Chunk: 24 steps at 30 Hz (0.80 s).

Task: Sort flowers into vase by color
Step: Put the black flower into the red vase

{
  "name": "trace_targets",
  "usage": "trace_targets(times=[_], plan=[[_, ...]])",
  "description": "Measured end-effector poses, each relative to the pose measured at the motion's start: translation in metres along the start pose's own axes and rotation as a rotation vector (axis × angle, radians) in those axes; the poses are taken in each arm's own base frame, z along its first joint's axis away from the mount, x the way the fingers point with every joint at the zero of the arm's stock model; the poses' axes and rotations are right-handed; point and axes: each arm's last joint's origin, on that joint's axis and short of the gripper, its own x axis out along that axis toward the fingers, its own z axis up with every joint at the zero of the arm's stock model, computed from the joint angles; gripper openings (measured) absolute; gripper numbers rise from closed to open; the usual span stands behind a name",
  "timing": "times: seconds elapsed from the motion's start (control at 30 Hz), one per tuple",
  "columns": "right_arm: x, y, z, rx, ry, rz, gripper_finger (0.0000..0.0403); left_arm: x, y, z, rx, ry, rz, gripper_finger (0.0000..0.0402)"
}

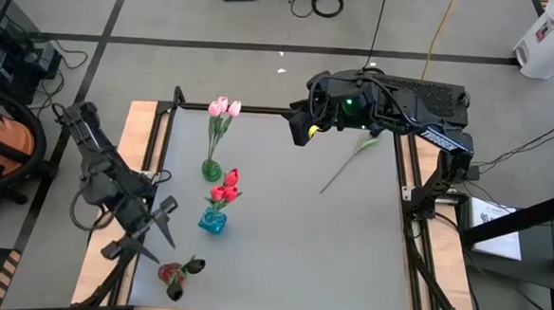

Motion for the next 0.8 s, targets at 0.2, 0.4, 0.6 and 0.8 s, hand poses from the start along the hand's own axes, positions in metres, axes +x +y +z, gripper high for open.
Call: trace_targets(times=[0.2, 0.4, 0.6, 0.8], plan=[[0.000, 0.000, 0.000, 0.000, 0.000, 0.000, 0.0169, -0.022, 0.005, 0.011, 0.009, -0.105, 0.101, 0.0208], [0.000, 0.000, 0.000, 0.000, 0.000, 0.000, 0.0169, -0.041, 0.009, 0.019, 0.112, -0.180, 0.174, 0.0208], [0.000, 0.000, 0.000, 0.000, 0.000, 0.000, 0.0169, -0.060, 0.012, 0.025, 0.130, -0.244, 0.202, 0.0208], [0.000, 0.000, 0.000, 0.000, 0.000, 0.000, 0.0169, -0.088, 0.021, 0.035, 0.200, -0.276, 0.457, 0.0208]])
